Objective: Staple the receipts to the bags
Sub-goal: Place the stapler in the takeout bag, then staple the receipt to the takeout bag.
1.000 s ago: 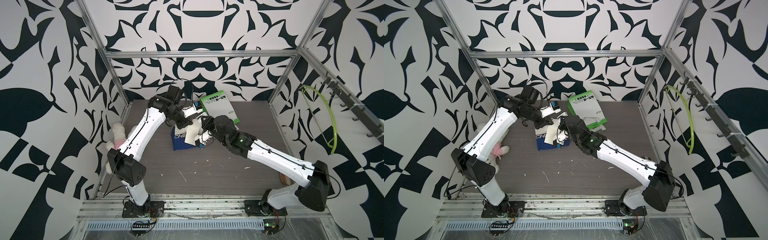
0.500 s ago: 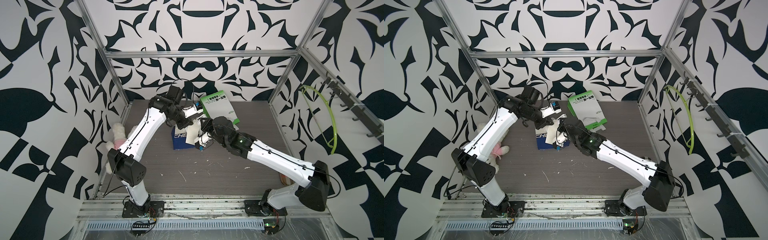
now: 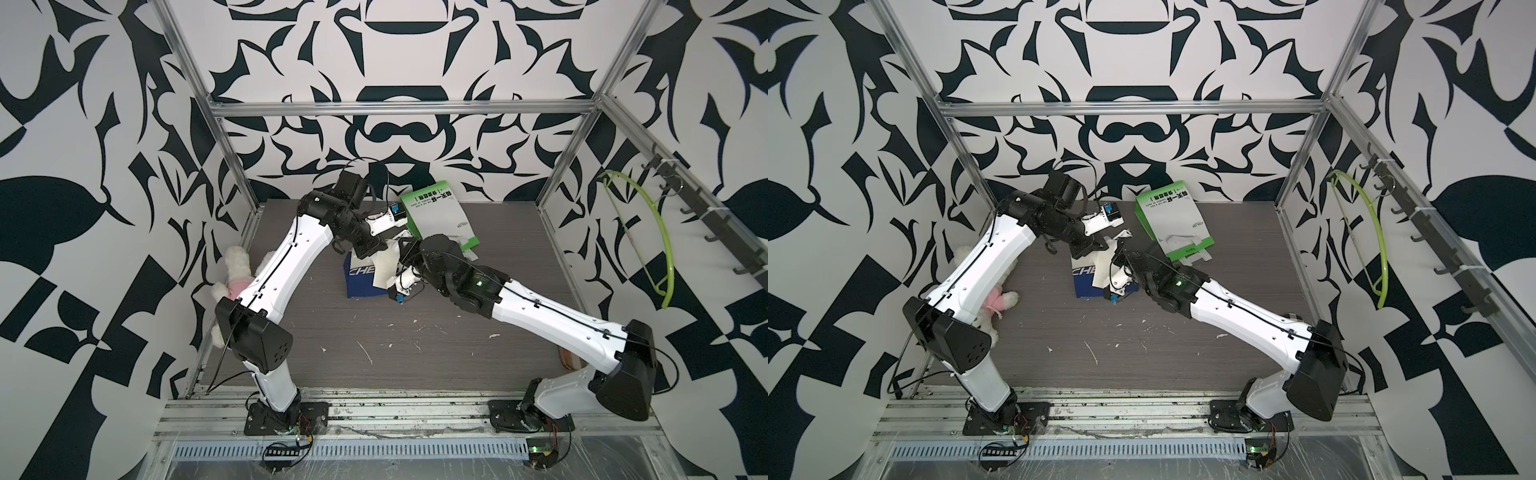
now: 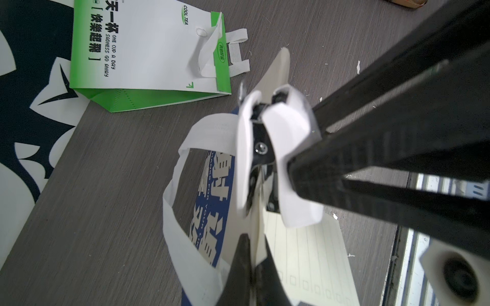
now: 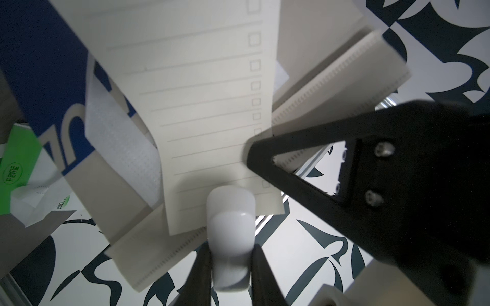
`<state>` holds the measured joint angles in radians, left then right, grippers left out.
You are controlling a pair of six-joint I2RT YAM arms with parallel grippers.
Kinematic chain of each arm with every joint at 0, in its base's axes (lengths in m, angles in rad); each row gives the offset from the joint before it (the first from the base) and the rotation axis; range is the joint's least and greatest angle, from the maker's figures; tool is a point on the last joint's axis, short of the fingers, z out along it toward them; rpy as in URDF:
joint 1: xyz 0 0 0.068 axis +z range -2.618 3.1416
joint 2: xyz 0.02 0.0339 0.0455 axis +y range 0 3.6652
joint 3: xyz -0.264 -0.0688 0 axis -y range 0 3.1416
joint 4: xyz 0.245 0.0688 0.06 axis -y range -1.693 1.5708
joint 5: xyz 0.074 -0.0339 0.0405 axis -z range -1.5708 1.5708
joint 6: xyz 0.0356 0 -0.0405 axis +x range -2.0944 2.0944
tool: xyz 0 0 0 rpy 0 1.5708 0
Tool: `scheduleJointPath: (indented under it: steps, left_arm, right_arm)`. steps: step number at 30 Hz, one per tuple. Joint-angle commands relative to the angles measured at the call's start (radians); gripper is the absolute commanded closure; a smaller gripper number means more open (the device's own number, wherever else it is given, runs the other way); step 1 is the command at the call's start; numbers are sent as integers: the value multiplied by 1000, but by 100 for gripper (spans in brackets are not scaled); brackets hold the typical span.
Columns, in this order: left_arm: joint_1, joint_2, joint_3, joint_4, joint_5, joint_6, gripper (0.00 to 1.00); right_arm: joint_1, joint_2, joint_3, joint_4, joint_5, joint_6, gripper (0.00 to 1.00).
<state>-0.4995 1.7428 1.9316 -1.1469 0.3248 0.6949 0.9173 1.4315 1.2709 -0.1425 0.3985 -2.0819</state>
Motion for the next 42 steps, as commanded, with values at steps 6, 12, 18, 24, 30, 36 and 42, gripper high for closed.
scheduleJointPath:
  steps: [6, 12, 18, 24, 30, 36, 42]
  left_arm:
    - [2, 7, 8, -7, 36, -9, 100]
    - [14, 13, -27, 23, 27, -22, 100]
    - [41, -20, -120, 122, 21, -51, 100]
    - [76, -104, -258, 271, 55, -74, 100]
    - [78, -158, -342, 328, 104, -13, 100]
    - [78, -161, -355, 328, 133, 75, 100]
    - [78, -152, -345, 375, 181, 140, 100]
  right_arm:
    - [12, 4, 27, 59, 12, -148, 52]
    - [15, -36, 7, 89, -23, -60, 24]
    - [10, -123, 92, -135, -146, 357, 19]
    - [-122, -152, 213, -383, -383, 841, 15]
    - [-325, -80, 397, -614, -737, 1157, 7]
    - [-415, 101, 629, -840, -941, 1290, 5]
    - [-428, 249, 728, -951, -1038, 1279, 5]
